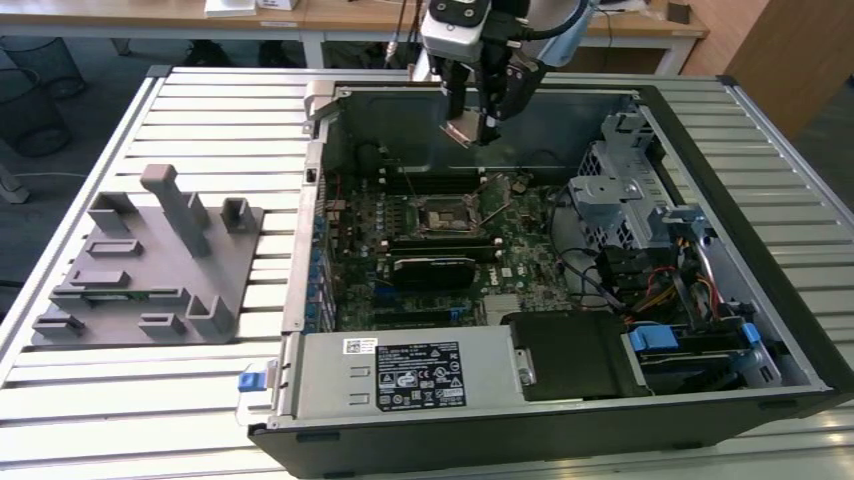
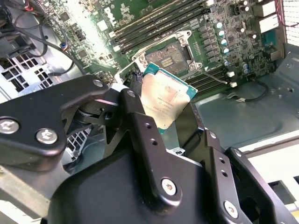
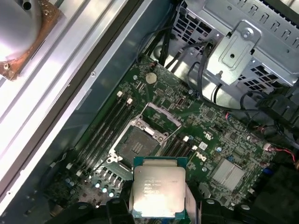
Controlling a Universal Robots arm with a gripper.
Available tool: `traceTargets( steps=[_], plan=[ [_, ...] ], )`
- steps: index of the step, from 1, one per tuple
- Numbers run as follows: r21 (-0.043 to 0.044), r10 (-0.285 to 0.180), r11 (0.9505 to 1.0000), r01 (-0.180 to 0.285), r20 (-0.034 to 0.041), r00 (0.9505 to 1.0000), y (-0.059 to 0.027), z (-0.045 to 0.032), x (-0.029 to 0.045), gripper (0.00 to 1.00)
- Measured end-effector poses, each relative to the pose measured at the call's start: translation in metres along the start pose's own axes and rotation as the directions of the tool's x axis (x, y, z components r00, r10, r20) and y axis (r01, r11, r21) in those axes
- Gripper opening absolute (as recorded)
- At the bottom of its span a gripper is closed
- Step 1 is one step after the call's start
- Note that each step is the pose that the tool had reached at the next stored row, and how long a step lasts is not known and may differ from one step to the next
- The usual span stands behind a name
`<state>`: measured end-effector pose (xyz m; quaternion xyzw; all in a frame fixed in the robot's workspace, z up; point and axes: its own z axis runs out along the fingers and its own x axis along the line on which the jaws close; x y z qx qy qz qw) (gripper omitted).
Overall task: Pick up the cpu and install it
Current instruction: 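Place the cpu into insertion slot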
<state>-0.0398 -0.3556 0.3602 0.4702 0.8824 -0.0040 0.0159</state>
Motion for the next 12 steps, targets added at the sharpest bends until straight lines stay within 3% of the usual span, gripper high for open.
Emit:
traceTargets(
  steps=[5, 12],
  plan=[
    [0.0010, 0.040, 0.9992, -0.040, 0.0005, 0.9992, 0.0003, 0.0007, 0.0014, 0.53],
    [0.0030, 0.107, 0.9942, -0.107, 0.0013, 0.9943, 0.0006, 0.0015, 0.0027, 0.53]
  ],
)
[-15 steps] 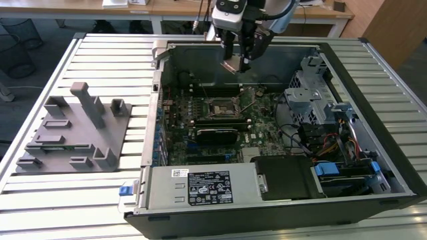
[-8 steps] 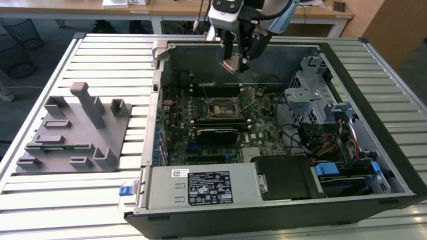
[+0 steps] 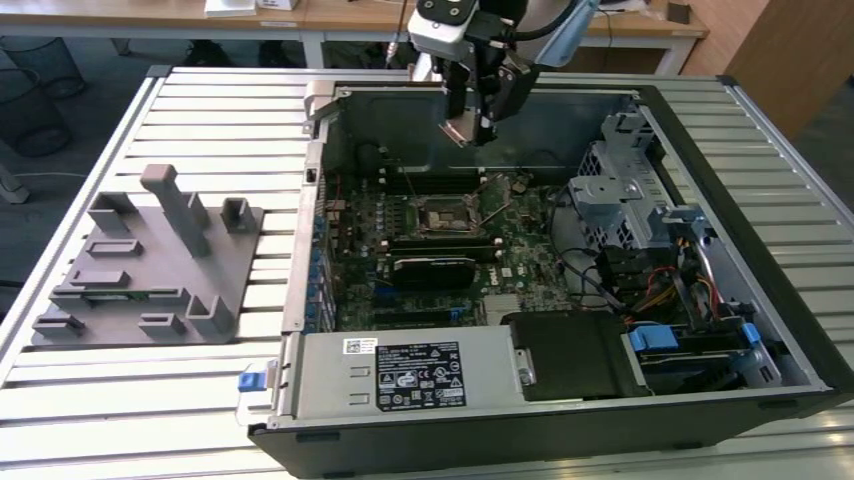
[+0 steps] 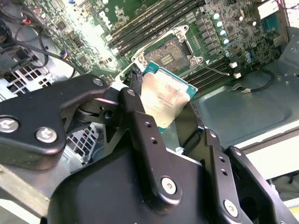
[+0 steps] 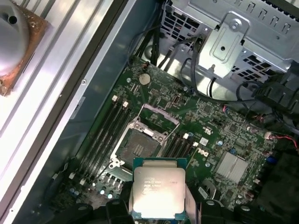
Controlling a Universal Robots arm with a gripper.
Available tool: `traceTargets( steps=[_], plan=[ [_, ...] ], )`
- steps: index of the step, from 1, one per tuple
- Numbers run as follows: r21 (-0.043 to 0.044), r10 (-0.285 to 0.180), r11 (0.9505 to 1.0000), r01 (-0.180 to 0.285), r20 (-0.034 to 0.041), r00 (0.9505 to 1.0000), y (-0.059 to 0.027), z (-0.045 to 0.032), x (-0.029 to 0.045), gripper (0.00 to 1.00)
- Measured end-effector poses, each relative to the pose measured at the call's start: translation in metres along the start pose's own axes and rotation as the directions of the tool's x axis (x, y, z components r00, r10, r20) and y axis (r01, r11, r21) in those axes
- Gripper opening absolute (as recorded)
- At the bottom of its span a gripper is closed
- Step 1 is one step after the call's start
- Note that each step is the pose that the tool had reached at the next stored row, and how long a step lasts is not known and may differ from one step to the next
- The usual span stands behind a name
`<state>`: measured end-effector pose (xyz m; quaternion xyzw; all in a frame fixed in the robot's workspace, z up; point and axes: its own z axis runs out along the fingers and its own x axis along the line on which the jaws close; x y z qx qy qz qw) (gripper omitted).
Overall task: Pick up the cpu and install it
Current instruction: 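Place the cpu into insertion slot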
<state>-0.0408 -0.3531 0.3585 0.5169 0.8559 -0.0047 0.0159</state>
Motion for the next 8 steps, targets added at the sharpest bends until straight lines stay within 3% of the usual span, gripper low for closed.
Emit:
traceTargets(
  steps=[8],
  plan=[
    [0.0020, 0.068, 0.9977, -0.068, 0.0007, 0.9977, 0.0004, 0.0009, 0.0016, 0.53]
  ],
)
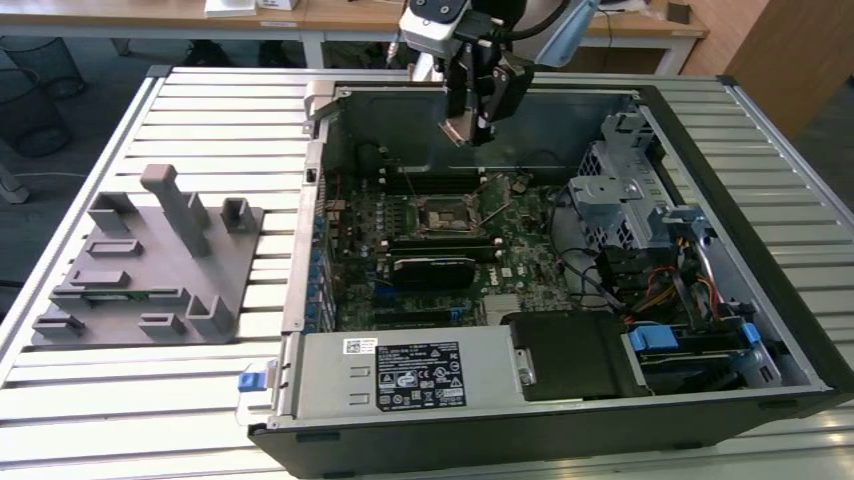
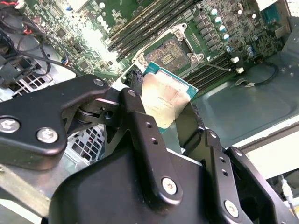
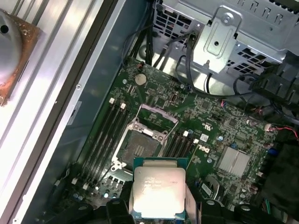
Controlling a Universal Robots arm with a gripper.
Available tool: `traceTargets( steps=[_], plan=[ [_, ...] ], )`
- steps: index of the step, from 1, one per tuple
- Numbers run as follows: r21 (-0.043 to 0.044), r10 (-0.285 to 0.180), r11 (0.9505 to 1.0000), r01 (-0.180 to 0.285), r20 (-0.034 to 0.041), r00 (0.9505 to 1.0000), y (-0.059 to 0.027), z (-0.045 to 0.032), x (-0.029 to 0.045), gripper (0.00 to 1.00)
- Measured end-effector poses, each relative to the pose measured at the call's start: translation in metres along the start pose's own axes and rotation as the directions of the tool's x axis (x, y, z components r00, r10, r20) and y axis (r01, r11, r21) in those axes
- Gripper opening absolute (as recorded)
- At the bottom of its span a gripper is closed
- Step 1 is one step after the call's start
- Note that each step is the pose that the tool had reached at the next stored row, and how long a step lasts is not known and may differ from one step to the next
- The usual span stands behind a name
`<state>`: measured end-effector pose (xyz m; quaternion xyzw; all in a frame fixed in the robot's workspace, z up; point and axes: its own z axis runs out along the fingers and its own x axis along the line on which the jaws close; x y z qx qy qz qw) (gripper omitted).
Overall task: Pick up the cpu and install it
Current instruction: 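Place the cpu into insertion slot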
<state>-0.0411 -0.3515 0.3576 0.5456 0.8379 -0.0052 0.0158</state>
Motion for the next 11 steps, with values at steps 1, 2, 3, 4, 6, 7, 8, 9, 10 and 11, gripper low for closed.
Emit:
traceTargets(
  steps=[1, 2, 3, 4, 6, 7, 8, 9, 10, 11],
  plan=[
    [0.0002, 0.007, 1.0000, -0.007, 0.0001, 1.0000, 0.0000, 0.0001, 0.0002, 0.53],
    [0.0005, 0.015, 0.9999, -0.015, 0.0002, 0.9999, 0.0001, 0.0002, 0.0003, 0.53],
    [0.0008, 0.022, 0.9998, -0.022, 0.0002, 0.9998, 0.0001, 0.0002, 0.0004, 0.53],
    [0.0008, 0.028, 0.9996, -0.028, 0.0002, 0.9996, 0.0002, 0.0004, 0.0005, 0.53],
    [0.0013, 0.037, 0.9993, -0.037, 0.0004, 0.9993, 0.0002, 0.0005, 0.0007, 0.53],
    [0.0014, 0.043, 0.9991, -0.043, 0.0005, 0.9991, 0.0002, 0.0006, 0.0007, 0.53],
    [0.0016, 0.049, 0.9988, -0.049, 0.0005, 0.9988, 0.0002, 0.0008, 0.0007, 0.53],
    [0.0017, 0.057, 0.9984, -0.057, 0.0005, 0.9984, 0.0002, 0.0009, 0.0008, 0.53],
    [0.0019, 0.068, 0.9977, -0.068, 0.0006, 0.9977, 0.0000, 0.0012, 0.0010, 0.53],
    [0.0022, 0.078, 0.9970, -0.078, 0.0008, 0.9970, 0.0000, 0.0015, 0.0012, 0.53]
  ],
)
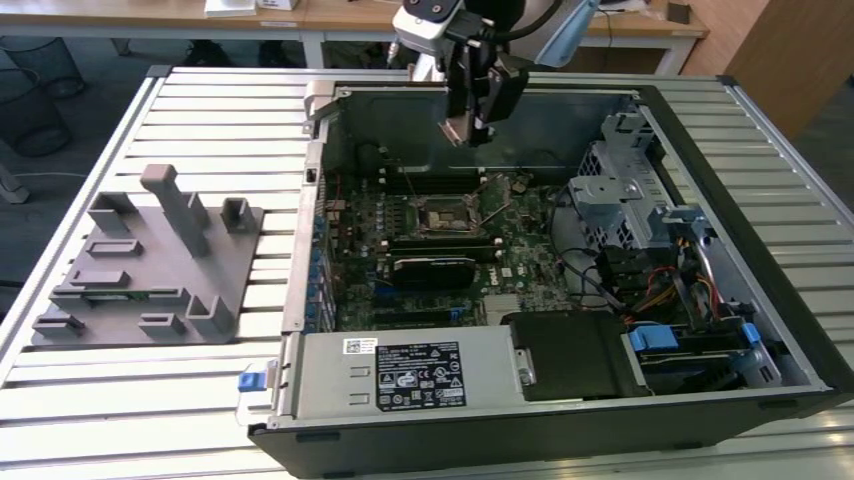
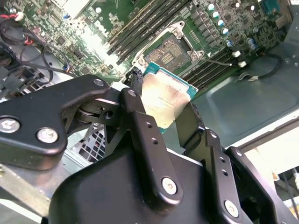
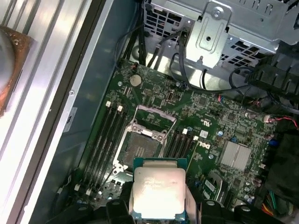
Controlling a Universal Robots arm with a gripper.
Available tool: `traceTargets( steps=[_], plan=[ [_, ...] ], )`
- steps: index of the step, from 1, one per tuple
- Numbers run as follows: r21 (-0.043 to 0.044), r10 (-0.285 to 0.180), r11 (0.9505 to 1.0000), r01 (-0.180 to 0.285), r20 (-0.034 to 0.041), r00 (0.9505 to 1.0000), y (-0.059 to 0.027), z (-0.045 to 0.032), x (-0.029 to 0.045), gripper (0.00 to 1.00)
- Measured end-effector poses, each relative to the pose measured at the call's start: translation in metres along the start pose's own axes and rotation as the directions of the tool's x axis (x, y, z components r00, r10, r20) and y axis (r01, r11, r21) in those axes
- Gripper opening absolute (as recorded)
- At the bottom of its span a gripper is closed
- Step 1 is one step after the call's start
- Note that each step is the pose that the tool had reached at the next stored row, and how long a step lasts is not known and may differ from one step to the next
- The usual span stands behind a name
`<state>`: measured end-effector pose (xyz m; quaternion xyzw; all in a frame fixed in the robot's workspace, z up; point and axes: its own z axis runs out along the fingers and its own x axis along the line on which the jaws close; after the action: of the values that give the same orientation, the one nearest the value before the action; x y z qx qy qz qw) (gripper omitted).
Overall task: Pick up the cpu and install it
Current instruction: 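Place the cpu into insertion slot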
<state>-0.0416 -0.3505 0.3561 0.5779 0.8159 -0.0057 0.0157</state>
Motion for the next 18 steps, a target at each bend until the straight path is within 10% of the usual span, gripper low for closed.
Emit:
traceTargets(
  steps=[18],
  plan=[
    [0.0046, 0.166, 0.9861, -0.166, 0.0021, 0.9861, -0.0017, 0.0038, 0.0044, 0.53]
  ],
)
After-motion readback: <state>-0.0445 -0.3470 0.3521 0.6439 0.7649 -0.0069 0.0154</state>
